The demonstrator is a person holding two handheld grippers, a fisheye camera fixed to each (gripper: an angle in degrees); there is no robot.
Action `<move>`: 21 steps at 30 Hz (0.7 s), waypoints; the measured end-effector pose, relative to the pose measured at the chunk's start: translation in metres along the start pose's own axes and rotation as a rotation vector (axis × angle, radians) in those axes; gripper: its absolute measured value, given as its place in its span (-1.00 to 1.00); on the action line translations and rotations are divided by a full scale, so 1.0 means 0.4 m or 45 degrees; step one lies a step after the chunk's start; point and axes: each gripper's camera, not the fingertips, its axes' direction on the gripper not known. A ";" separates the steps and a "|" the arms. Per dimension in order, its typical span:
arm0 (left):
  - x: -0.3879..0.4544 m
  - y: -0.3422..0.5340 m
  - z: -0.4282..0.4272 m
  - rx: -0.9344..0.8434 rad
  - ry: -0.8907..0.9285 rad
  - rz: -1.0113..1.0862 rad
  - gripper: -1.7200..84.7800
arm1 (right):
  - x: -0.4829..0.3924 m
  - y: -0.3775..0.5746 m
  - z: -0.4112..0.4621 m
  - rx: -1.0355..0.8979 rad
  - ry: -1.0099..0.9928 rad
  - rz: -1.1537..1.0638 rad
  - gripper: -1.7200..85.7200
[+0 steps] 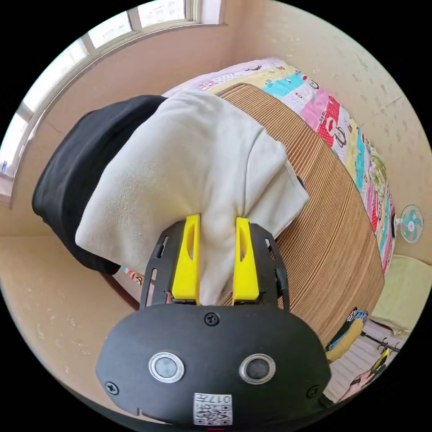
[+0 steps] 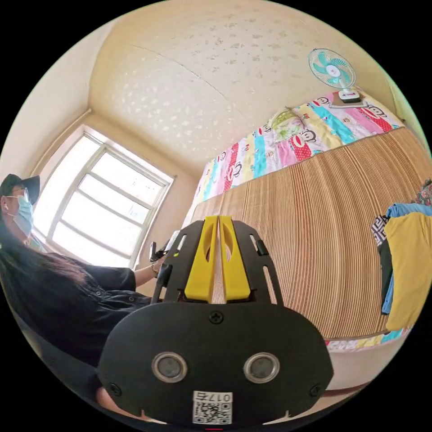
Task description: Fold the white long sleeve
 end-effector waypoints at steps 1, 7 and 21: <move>-0.029 0.011 -0.022 -0.018 0.094 -0.033 -0.79 | -0.023 0.025 -0.014 0.035 -0.016 -0.044 -0.95; -0.159 0.193 -0.389 0.348 1.273 0.407 -0.87 | -0.180 0.123 -0.031 0.160 -0.135 -0.402 -0.93; 0.165 0.723 -0.961 0.498 2.438 1.736 -0.91 | -0.635 0.133 0.223 -0.215 -0.335 -1.134 -0.59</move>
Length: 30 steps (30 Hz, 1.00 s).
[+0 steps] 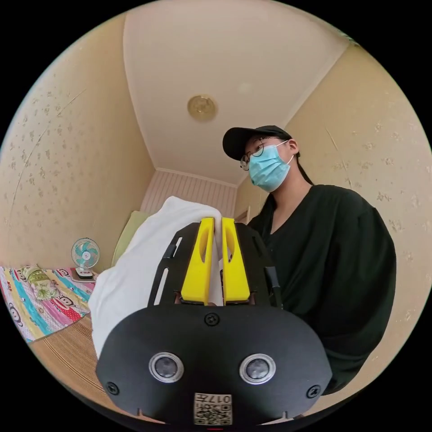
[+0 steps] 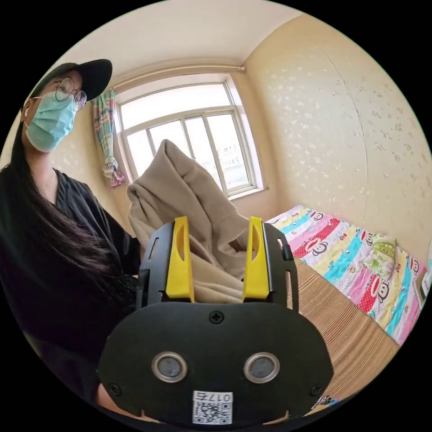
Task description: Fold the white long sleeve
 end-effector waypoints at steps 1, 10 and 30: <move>0.012 0.010 0.055 -0.042 -0.019 -0.011 -0.90 | -0.024 -0.006 0.039 -0.129 -0.026 -0.041 -0.60; -0.022 0.107 0.300 -0.169 -0.286 -0.444 -0.81 | -0.111 0.150 -0.110 0.076 0.428 0.203 -0.89; -0.139 0.080 0.731 -0.408 -0.718 -0.611 -0.92 | -0.339 0.157 -0.081 -0.223 0.888 -0.125 -0.82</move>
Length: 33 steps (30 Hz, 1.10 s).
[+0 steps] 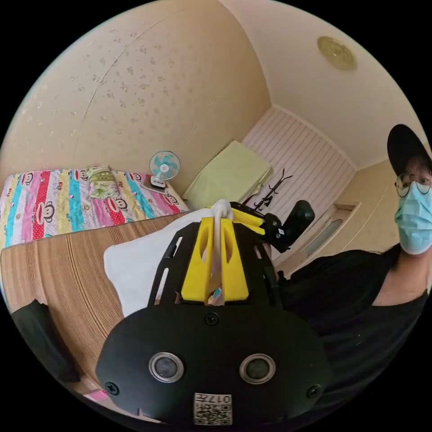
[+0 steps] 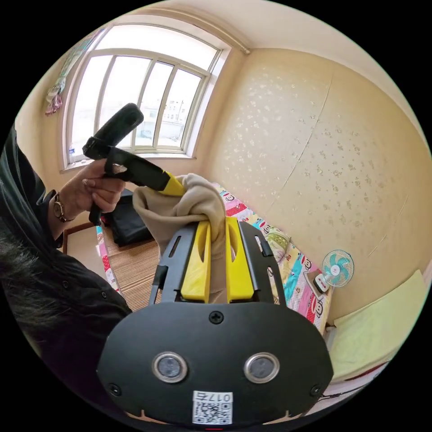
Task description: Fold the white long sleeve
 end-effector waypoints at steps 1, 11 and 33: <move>-0.025 -0.016 -0.003 0.021 0.124 0.004 -0.93 | 0.026 0.030 -0.025 0.080 -0.090 0.038 -0.80; -0.036 -0.206 -0.070 0.242 0.600 0.125 -0.94 | 0.165 0.379 -0.118 0.359 -0.708 0.333 -0.64; -0.164 -0.078 -0.447 0.243 -0.061 0.251 -0.94 | 0.269 0.104 -0.363 0.733 0.357 0.324 -0.87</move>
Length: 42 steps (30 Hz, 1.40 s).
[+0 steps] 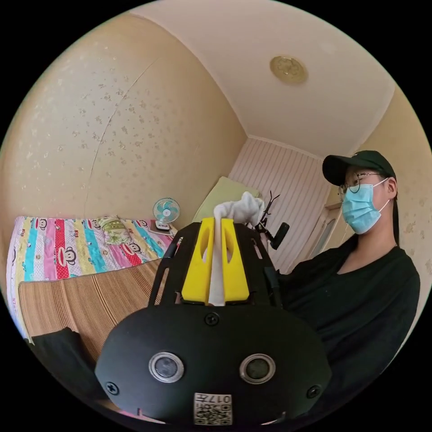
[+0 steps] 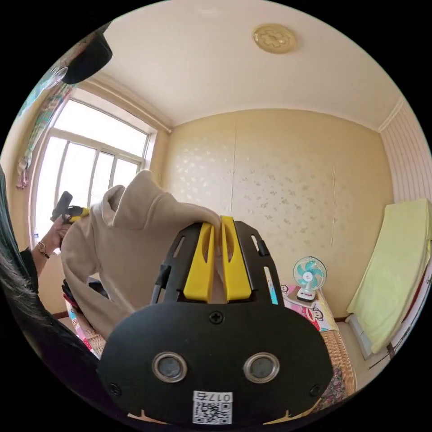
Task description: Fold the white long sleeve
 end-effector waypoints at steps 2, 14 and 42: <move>-0.034 0.052 0.003 0.004 0.083 -0.046 -0.95 | 0.006 -0.012 -0.038 0.083 -0.068 -0.029 -0.87; -0.155 -0.024 0.059 0.269 0.373 -0.219 -0.95 | 0.227 -0.100 -0.008 -0.320 -0.323 0.067 -0.89; -1.327 0.753 0.682 -0.934 -0.773 -1.390 -0.70 | 0.659 1.120 0.923 -1.840 -0.070 1.062 -0.76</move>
